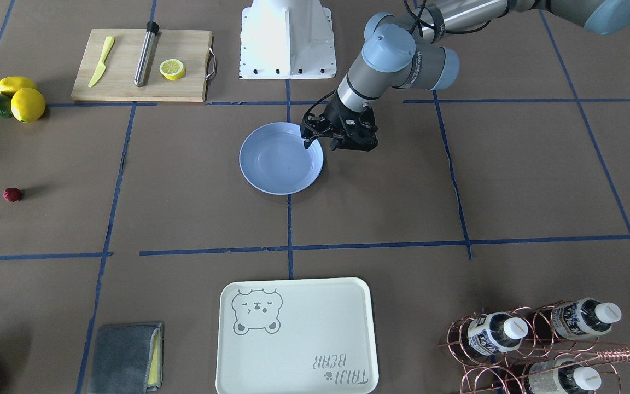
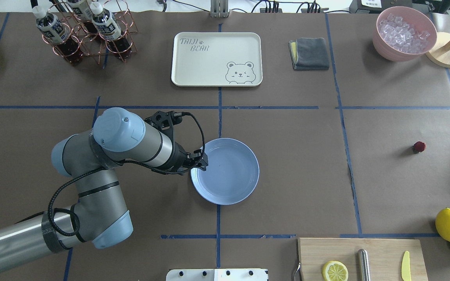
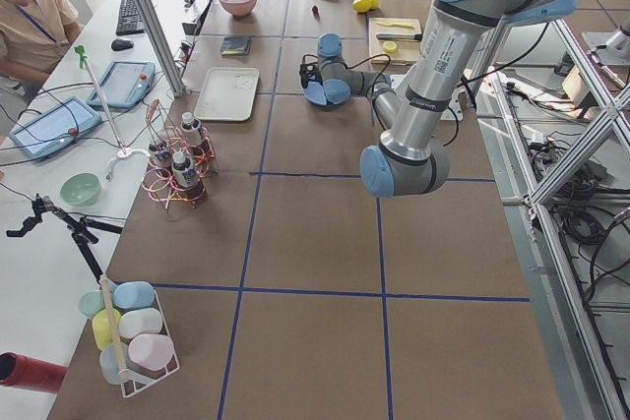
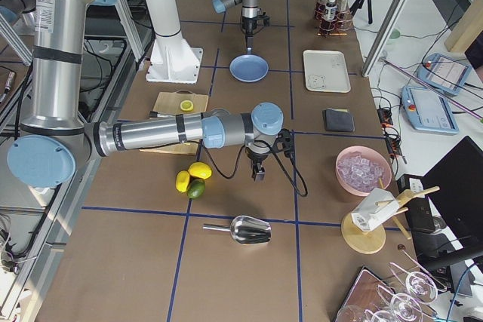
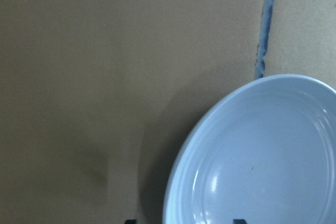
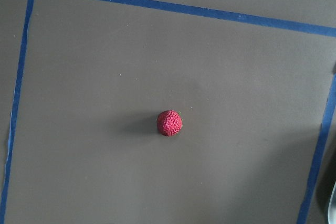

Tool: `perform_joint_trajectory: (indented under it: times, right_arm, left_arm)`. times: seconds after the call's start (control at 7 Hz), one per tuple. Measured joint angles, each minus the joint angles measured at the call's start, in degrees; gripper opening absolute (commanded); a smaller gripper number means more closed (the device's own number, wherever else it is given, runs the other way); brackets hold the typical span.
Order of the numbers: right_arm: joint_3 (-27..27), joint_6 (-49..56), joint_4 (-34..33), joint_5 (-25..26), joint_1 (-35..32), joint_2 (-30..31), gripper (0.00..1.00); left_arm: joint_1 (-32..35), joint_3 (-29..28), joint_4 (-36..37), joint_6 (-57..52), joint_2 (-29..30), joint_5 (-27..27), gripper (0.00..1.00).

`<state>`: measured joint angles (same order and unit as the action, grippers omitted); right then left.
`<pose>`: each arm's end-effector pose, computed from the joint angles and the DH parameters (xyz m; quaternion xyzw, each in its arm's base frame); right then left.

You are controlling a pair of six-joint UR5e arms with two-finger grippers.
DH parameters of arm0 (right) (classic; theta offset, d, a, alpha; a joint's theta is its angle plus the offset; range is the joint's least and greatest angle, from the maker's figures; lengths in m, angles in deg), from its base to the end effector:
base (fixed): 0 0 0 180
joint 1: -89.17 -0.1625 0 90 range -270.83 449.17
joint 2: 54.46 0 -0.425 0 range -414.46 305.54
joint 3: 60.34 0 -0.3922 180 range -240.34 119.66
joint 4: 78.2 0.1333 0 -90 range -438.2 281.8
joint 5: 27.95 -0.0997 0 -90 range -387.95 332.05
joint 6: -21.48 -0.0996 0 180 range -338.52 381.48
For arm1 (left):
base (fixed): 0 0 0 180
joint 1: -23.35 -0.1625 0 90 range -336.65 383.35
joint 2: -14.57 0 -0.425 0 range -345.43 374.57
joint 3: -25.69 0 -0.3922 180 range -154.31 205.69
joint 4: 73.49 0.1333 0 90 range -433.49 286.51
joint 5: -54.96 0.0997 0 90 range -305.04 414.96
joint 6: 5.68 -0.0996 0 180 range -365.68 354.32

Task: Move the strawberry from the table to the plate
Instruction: 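Hold the plate with the left gripper while the right gripper grasps the strawberry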

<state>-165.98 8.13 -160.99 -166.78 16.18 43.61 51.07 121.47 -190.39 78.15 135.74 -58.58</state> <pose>-0.0736 -0.4400 0.5696 0.0057 -0.4263 -0.0820 0.9009 0.5401 -0.3895 0.2411 -0.0147 0.5457 -0.0494 0.8364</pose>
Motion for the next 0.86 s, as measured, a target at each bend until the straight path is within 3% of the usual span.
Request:
perform_joint_trajectory:
  times: [0.29,0.57,0.86]
  right_arm:
    - [5.63,-14.77,17.95,6.80,8.70,0.13,1.00]
    - [14.42,-22.31,33.22,11.49,12.60,-1.22,1.00]
    - [17.54,-26.46,37.75,14.36,14.61,-2.55,0.97]
  left_arm:
    - [0.11,0.53,0.01,0.96,-0.05,0.05,0.73]
    - [0.14,0.57,0.01,1.32,-0.09,0.49,0.73]
    - [0.14,0.59,0.01,1.48,-0.12,1.41,0.73]
